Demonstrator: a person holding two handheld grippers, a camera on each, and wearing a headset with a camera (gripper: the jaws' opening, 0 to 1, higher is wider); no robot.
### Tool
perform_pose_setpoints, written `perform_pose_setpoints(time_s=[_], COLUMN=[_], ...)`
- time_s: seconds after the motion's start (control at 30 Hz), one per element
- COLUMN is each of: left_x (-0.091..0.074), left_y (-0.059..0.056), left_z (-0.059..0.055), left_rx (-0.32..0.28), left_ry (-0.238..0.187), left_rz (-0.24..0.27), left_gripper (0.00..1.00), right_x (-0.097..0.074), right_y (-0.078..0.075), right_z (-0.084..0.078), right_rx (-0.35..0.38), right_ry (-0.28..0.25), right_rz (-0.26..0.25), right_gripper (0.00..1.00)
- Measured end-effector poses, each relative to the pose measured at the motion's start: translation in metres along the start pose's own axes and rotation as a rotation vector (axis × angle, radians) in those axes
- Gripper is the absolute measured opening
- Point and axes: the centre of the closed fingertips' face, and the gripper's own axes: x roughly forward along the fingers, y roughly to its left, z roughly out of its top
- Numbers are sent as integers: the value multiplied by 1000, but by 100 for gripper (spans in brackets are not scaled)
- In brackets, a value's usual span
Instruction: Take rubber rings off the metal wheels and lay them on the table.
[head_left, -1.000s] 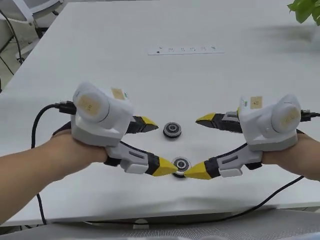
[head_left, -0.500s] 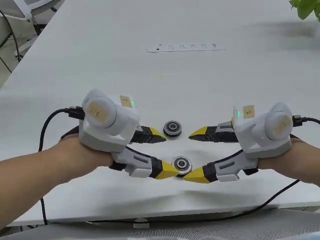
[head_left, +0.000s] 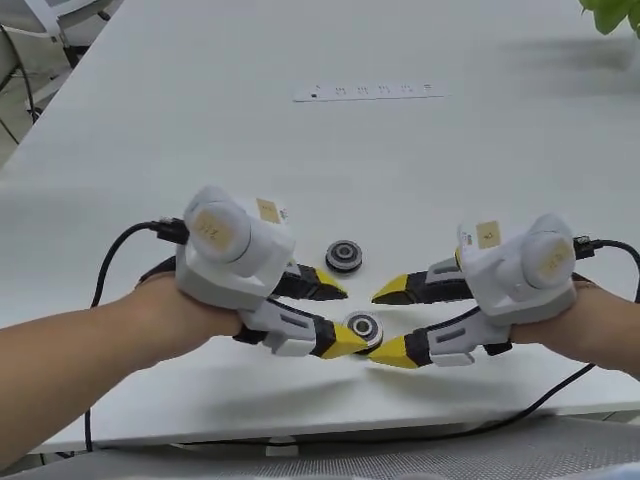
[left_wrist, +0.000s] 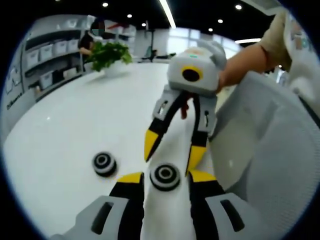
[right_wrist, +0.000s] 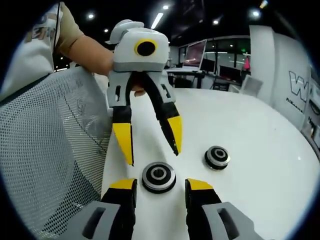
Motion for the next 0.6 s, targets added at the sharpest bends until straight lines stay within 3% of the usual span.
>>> perform_pose_setpoints(time_s=[0.33, 0.6], left_x=[7, 10], left_y=[-4, 1], left_z=[-5, -5], left_rx=[3, -9], left_ry=[8, 6], left_rz=[-13, 3], left_gripper=[27, 22], right_x=[2, 3], right_y=[4, 4], right_z=[-4, -6], right_rx=[19, 28], right_ry=[7, 5], right_rz=[21, 21], right_gripper=[28, 26])
